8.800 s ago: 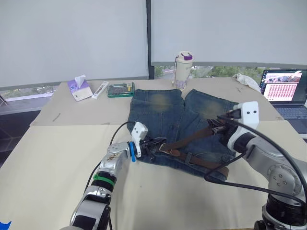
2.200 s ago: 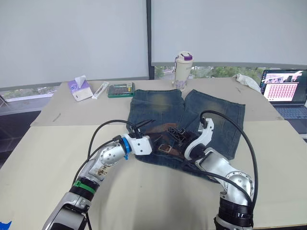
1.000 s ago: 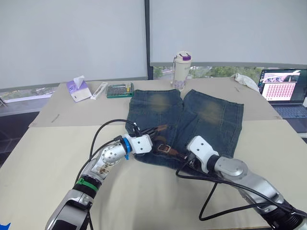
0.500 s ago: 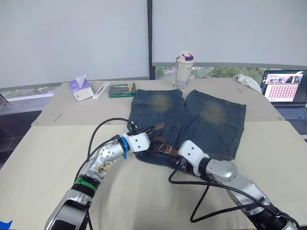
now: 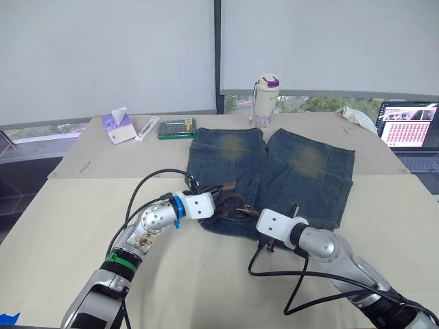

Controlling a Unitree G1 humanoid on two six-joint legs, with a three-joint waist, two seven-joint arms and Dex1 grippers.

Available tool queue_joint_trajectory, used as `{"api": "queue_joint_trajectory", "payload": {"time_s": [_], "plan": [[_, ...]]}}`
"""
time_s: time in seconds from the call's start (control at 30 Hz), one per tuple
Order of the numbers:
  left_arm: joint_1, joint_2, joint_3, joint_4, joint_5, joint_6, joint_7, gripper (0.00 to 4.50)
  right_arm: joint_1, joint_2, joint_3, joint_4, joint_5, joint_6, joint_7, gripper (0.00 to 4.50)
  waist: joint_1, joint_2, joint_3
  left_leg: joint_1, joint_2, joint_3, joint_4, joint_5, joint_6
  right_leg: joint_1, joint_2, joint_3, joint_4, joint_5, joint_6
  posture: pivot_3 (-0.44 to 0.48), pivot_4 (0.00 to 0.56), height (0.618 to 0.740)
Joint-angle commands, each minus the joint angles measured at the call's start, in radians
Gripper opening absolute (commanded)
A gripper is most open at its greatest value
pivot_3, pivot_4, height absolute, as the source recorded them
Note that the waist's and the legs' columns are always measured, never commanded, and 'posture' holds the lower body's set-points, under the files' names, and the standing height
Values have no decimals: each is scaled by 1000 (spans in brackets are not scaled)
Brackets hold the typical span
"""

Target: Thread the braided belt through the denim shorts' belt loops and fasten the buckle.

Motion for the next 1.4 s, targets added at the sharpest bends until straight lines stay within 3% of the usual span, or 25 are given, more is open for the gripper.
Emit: {"api": "queue_joint_trajectory", "payload": {"time_s": [0.03,0.53,0.97,1.4], "plan": [[-79,34,-33,-34,56,-9,-47,0,-42,-54,-31,62,-171,-194,-115,17,1,0,0,0,0,0,0,0,0,0,0,0,0,0,0,0,150,740],[-234,78,-143,36,229,-84,-70,0,-40,-13,-86,195,-414,-513,-372,17,-9,-1,0,0,0,1,0,0,0,0,1,1,0,0,0,0,150,740],[-347,63,-214,179,354,-190,16,0,-10,32,-129,214,-445,-569,-372,17,-9,-1,0,0,0,2,0,0,0,0,1,2,1,0,0,0,150,740],[-303,-30,-234,123,376,-100,33,0,14,79,-156,200,-446,-578,-351,17,-9,-1,0,0,0,2,0,0,0,0,1,2,2,0,0,0,150,740]]}}
